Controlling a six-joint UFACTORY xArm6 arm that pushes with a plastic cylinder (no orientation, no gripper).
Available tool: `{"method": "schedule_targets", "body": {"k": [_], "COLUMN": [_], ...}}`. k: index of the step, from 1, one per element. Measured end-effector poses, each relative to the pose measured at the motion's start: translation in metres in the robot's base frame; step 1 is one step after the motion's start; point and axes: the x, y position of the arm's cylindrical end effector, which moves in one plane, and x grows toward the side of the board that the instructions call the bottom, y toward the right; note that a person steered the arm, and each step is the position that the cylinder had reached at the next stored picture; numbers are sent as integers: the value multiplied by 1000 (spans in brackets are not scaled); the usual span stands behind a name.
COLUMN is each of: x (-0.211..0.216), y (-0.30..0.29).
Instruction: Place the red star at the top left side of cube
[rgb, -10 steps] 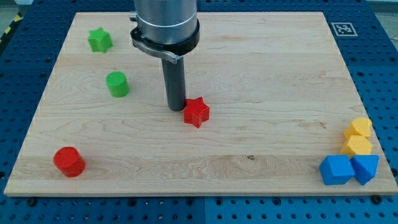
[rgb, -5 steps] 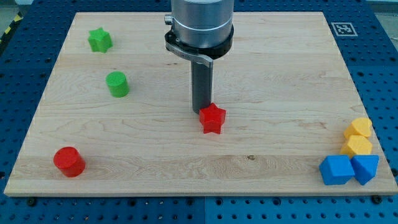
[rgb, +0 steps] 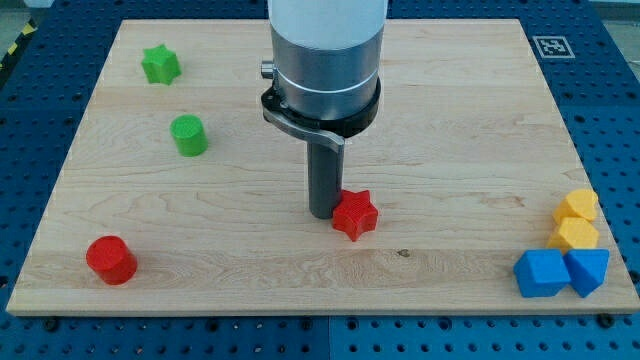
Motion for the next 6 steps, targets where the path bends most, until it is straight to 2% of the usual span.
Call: {"method": "schedule_targets", "body": {"k": [2,3,4,6], "x": [6,37,44,44], "y": [66,69,68,107]}}
